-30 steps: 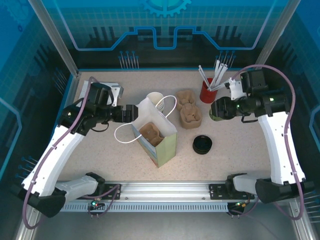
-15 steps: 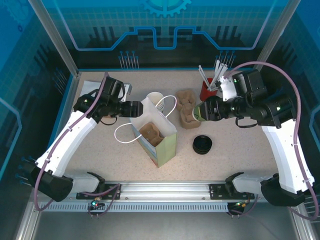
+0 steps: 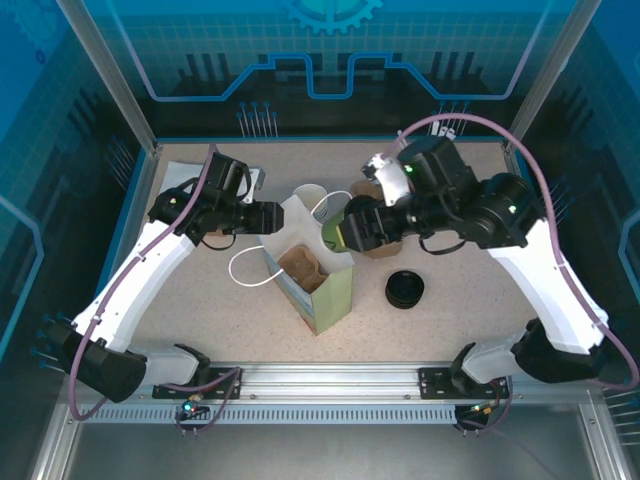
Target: Pack the takeout coffee
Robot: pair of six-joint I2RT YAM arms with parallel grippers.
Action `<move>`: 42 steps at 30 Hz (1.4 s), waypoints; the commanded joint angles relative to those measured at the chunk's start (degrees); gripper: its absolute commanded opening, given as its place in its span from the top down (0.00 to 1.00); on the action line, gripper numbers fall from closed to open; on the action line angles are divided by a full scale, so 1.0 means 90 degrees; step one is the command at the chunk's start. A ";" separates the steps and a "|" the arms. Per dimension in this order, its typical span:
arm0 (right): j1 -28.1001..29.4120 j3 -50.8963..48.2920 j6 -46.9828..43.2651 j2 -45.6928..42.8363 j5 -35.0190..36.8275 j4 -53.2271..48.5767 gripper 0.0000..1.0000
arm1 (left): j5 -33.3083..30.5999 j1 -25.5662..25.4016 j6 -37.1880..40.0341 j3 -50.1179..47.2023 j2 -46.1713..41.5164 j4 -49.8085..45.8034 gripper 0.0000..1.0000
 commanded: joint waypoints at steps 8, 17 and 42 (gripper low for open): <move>0.0800 0.1052 -0.0003 0.1115 0.0509 -0.0112 0.19 | 0.0309 0.0063 -0.0302 -0.0183 -0.0267 0.0255 0.40; 0.1145 0.1455 -0.0028 0.1923 0.0591 -0.0495 0.19 | 0.0222 0.0062 -0.0311 -0.0450 -0.0376 0.0280 0.42; 0.1533 0.1378 0.0025 0.2945 0.0376 -0.0750 0.19 | 0.0360 0.0060 -0.0448 -0.0649 -0.0449 0.0397 0.53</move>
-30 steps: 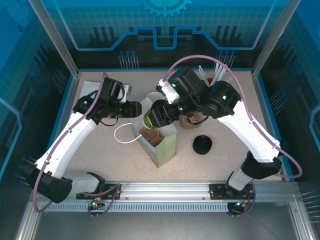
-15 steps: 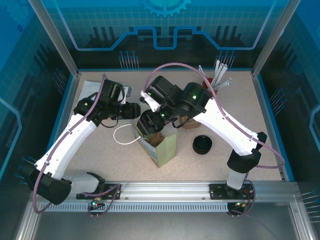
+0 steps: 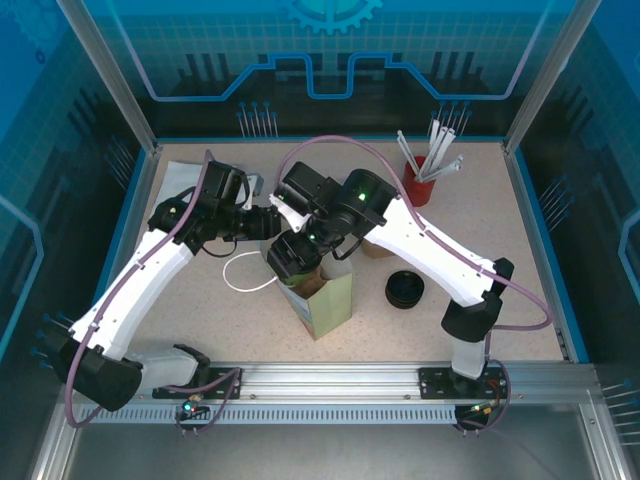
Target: Pack the takeout coffee
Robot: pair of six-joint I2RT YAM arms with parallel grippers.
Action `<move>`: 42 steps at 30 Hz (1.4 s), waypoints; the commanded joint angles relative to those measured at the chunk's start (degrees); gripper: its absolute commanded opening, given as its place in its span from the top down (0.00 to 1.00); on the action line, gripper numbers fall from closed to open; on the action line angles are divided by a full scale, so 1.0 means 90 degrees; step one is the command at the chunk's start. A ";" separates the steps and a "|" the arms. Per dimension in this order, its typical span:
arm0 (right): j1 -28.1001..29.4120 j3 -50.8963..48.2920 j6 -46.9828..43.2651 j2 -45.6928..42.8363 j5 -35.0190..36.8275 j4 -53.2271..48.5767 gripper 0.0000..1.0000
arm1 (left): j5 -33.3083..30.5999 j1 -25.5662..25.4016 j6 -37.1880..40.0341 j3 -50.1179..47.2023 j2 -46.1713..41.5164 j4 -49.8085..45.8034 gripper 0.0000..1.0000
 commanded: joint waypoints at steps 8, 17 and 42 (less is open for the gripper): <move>0.0101 -0.0347 -0.0012 0.0072 -0.0168 -0.0128 0.19 | 0.0008 0.0054 0.0007 -0.0102 -0.0148 -0.0006 0.53; -0.0148 -0.0880 0.0132 -0.0345 -0.0074 -0.0090 0.18 | -0.0132 0.0055 0.0225 -0.0335 -0.0219 0.0074 0.52; -0.0381 -0.1520 0.0201 -0.0294 0.0265 -0.0236 0.19 | -0.0007 0.0060 0.0211 -0.0354 -0.0305 0.0111 0.46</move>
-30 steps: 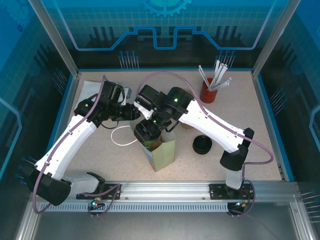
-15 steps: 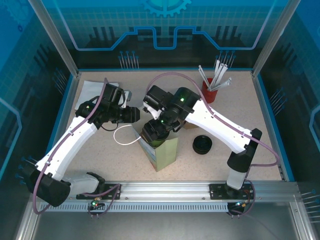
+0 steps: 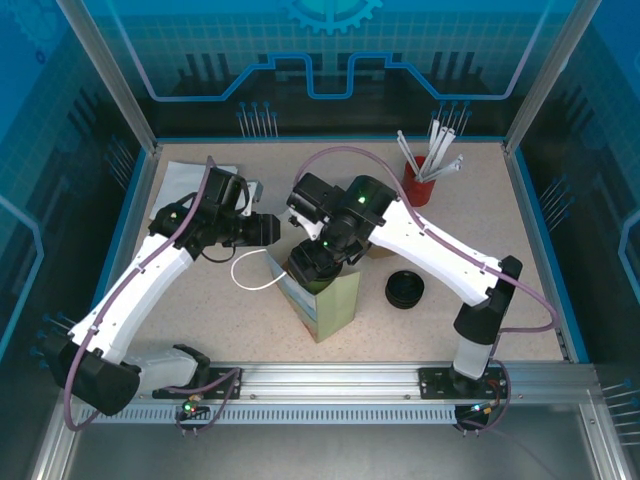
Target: Pack the takeout coffee
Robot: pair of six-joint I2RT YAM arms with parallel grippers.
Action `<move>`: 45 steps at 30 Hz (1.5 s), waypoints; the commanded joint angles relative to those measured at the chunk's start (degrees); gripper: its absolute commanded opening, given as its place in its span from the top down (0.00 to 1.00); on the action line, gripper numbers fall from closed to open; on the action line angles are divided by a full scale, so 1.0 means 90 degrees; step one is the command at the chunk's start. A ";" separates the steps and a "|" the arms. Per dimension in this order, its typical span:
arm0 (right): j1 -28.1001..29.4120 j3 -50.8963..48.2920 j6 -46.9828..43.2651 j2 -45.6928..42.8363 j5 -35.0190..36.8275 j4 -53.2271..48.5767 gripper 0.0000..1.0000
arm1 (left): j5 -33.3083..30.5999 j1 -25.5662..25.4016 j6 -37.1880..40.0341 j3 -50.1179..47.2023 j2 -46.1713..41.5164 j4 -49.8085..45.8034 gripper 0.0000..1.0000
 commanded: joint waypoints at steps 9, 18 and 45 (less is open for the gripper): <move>-0.0026 -0.0242 0.0021 0.0222 0.0129 -0.0190 0.18 | -0.0139 0.0064 0.0065 -0.0066 -0.0100 0.0003 0.39; -0.0027 -0.0572 -0.0024 0.0203 0.0139 0.0129 0.18 | -0.0234 0.0054 0.0082 -0.0078 -0.0053 -0.0016 0.33; -0.0056 -0.1410 -0.0176 0.0214 0.0251 0.0625 0.18 | -0.0335 0.0055 0.0117 0.0037 0.0055 -0.0138 0.28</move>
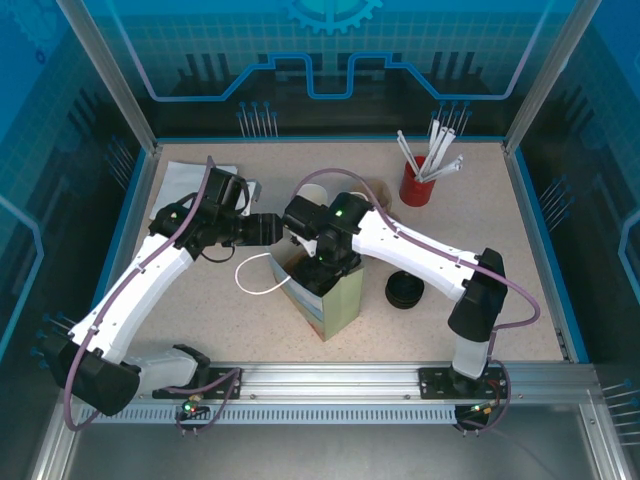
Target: Pack the takeout coffee
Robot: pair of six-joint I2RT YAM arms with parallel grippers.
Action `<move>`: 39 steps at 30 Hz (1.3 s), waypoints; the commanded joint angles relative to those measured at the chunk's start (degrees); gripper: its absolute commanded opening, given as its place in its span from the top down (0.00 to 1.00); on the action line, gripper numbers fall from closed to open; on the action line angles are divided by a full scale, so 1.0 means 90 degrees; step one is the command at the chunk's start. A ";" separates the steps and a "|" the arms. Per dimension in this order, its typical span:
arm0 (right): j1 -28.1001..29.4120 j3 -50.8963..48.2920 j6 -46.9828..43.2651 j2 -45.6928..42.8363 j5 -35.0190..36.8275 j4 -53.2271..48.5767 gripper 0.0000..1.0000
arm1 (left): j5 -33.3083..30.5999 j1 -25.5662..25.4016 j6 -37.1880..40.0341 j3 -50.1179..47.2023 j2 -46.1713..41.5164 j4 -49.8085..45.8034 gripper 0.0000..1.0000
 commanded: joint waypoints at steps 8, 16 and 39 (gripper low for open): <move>-0.0058 -0.0265 -0.0132 0.0061 0.0094 0.0154 0.18 | -0.0099 0.0059 0.0105 0.0068 0.0043 -0.0144 0.27; -0.0061 -0.0384 -0.0157 0.0121 0.0108 0.0201 0.18 | -0.0113 0.0054 0.0100 0.0048 0.0046 -0.0146 0.27; -0.0082 -0.0812 -0.0338 0.0310 0.0162 0.0484 0.17 | -0.0163 0.0054 0.0117 0.0123 0.0101 -0.0175 0.25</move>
